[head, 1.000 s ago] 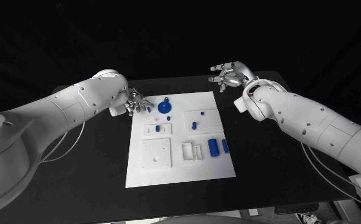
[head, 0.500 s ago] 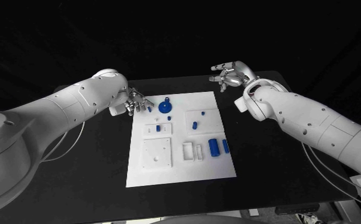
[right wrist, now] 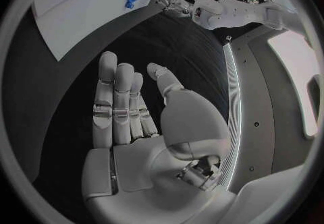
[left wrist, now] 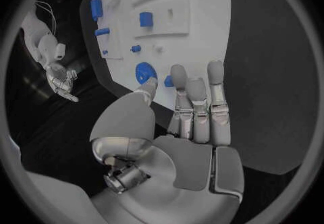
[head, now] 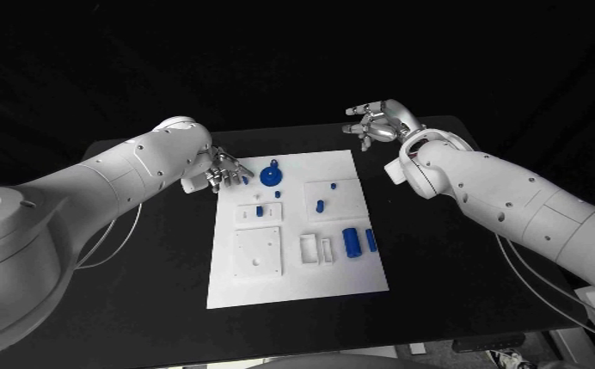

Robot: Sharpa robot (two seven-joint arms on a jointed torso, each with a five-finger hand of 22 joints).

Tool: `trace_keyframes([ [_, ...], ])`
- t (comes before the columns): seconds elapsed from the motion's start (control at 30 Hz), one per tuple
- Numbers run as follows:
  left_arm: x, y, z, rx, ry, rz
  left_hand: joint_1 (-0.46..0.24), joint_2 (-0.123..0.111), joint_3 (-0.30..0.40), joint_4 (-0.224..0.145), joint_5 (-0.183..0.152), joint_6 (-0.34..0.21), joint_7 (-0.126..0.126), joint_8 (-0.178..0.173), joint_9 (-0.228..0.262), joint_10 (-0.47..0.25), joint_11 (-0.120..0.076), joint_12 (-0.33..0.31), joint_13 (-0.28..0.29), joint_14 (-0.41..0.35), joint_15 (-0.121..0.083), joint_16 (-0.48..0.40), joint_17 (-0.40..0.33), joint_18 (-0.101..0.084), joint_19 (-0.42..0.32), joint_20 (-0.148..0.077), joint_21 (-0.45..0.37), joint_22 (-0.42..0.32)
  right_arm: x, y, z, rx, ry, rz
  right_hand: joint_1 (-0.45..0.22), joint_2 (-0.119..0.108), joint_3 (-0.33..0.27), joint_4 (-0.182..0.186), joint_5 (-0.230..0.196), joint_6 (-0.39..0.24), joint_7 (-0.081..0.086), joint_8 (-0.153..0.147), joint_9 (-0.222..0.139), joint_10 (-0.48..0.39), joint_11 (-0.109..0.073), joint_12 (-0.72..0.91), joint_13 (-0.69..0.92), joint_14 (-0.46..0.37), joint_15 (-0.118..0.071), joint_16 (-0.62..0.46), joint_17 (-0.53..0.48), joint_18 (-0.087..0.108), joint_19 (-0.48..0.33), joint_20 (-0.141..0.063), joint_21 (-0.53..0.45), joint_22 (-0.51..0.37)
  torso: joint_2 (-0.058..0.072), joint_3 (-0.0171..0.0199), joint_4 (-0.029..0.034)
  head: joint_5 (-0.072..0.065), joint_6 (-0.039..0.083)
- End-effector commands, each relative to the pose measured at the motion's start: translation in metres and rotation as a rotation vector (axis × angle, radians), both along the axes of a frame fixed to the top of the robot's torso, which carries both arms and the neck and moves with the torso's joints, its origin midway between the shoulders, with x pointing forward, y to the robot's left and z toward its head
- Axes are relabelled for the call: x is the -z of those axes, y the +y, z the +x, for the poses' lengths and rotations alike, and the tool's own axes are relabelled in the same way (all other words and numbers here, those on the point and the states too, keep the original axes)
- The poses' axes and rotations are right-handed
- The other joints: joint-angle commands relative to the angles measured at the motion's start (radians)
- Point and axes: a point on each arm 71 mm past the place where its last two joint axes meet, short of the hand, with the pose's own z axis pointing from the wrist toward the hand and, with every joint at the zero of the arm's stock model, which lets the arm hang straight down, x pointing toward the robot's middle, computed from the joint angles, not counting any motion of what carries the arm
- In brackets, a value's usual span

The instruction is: Assemble the parts on the task board

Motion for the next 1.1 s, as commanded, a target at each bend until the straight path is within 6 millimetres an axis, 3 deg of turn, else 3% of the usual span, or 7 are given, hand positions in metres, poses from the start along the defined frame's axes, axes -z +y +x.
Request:
trace_keyframes([
  [0.03, 0.0028, -0.0043, -0.0009, 0.014, 0.013, -0.025, 0.003, 0.012, -0.004, -0.003, 0.005, -0.002, 0.003, -0.007, -0.002, -0.006, 0.000, 0.003, -0.001, -0.007, -0.002, 0.004, -0.002, 0.001, -0.008, 0.001, 0.007, 0.019, -0.0018, 0.0023, -0.0001, -0.005, -0.011, -0.003, -0.003, -0.010, 0.006, -0.002, 0.007, -0.004, 0.004, -0.006, -0.001, -0.003, 0.000, -0.004, -0.001, -0.001, 0.000, -0.007, -0.002, 0.005, -0.005, 0.000, 0.004, 0.001, 0.000, 0.0005, -0.0013, -0.001, 0.000],
  [0.37, 0.0065, -0.0027, -0.0013, 0.002, 0.014, -0.031, 0.011, 0.036, -0.005, -0.017, 0.006, 0.000, 0.003, -0.009, -0.003, -0.007, 0.000, 0.003, -0.002, -0.007, -0.001, 0.005, -0.002, 0.002, -0.009, 0.001, 0.006, 0.019, -0.0026, 0.0032, -0.0002, -0.007, -0.013, -0.003, -0.003, -0.010, 0.006, -0.002, 0.007, -0.004, 0.004, -0.006, -0.001, -0.003, 0.000, -0.004, -0.001, -0.001, 0.000, -0.007, -0.002, 0.005, -0.005, 0.000, 0.004, 0.001, -0.001, 0.0004, 0.0013, -0.006, -0.001],
  [0.43, 0.0065, -0.0019, -0.0010, -0.007, 0.007, -0.032, 0.025, 0.061, 0.001, -0.030, 0.001, -0.002, 0.002, -0.009, -0.002, -0.006, -0.001, 0.004, -0.002, -0.007, -0.002, 0.005, -0.002, 0.002, -0.008, 0.001, 0.007, 0.019, -0.0028, 0.0034, -0.0002, -0.008, -0.013, -0.003, -0.003, -0.010, 0.006, -0.002, 0.007, -0.004, 0.004, -0.006, -0.001, -0.003, 0.000, -0.004, -0.001, -0.001, 0.000, -0.007, -0.002, 0.005, -0.005, 0.000, 0.004, 0.001, -0.001, 0.0004, 0.0015, -0.007, 0.000],
  [0.53, 0.0061, -0.0014, -0.0004, -0.025, -0.006, -0.031, 0.038, 0.078, -0.001, -0.045, 0.002, -0.006, 0.001, -0.007, 0.000, -0.006, -0.002, 0.006, -0.001, -0.004, -0.003, 0.006, -0.003, 0.002, -0.005, 0.000, 0.009, 0.020, -0.0029, 0.0036, -0.0002, -0.009, -0.013, -0.003, -0.003, -0.010, 0.006, -0.002, 0.007, -0.004, 0.004, -0.006, -0.001, -0.003, 0.000, -0.004, -0.001, -0.001, 0.000, -0.007, -0.002, 0.005, -0.005, 0.000, 0.004, 0.001, 0.000, 0.0000, 0.0008, -0.007, 0.000],
  [1.1, 0.0052, -0.0002, 0.0012, -0.064, -0.026, -0.043, 0.073, 0.101, 0.007, -0.069, -0.002, -0.014, 0.002, -0.010, -0.003, -0.012, -0.001, 0.007, 0.001, -0.006, -0.003, 0.004, -0.004, 0.002, -0.006, 0.000, 0.008, 0.020, -0.0031, 0.0028, 0.0002, -0.003, -0.018, -0.004, -0.003, -0.010, 0.008, -0.002, 0.007, -0.001, 0.004, -0.006, -0.001, -0.002, 0.000, -0.003, -0.001, -0.001, 0.000, -0.007, -0.001, 0.005, -0.005, 0.000, 0.004, 0.002, 0.000, -0.0006, 0.0010, -0.006, 0.001],
])
